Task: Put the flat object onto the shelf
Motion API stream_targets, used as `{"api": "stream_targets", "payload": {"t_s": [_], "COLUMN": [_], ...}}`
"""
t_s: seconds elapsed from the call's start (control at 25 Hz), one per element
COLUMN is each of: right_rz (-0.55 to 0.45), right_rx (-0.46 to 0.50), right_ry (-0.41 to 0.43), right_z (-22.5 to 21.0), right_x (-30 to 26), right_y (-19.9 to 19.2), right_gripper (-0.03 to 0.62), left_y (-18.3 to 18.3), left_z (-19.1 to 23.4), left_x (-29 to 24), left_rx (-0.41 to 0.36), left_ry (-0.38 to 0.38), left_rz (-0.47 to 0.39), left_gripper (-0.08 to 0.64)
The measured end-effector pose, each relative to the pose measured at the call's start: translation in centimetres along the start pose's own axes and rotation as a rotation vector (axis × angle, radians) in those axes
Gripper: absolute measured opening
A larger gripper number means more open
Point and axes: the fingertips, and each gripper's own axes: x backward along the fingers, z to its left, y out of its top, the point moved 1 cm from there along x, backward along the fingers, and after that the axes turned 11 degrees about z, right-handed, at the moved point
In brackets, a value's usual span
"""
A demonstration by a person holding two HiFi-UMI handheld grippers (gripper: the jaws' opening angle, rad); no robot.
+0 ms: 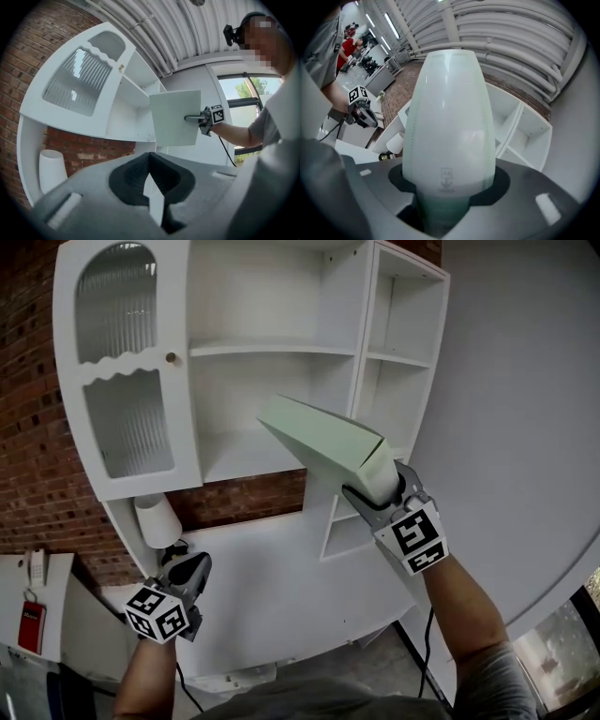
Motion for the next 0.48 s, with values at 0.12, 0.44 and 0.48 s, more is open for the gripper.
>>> {"api": "stream_targets", "payload": {"t_s": [0.12, 0.44, 0.48], "right_rz": [-0.008, 0.059, 0.072], "right_rx": [0.110, 0.344, 0.370], "right_ry": [-0.036, -0.107, -0.111], "right_z": [0.6, 2.7, 3.1], "right_x": [-2.3, -8.4, -9.2], "right_y": [2.6, 4.7, 4.5], "right_gripper": [0.278, 0.278, 0.278], "left_y": [0.0, -0.3, -0.3], "left_z": [1.1, 3.6, 3.8], "left_x": [1.1, 2.7, 2.7], "left_rx": [0.005, 0.010, 0.011], "left_ry": [0.018, 0.058, 0.059], "left_rz": [-0.005, -0.011, -0.011], "left_gripper": [0.000, 0.000, 0.001]}}
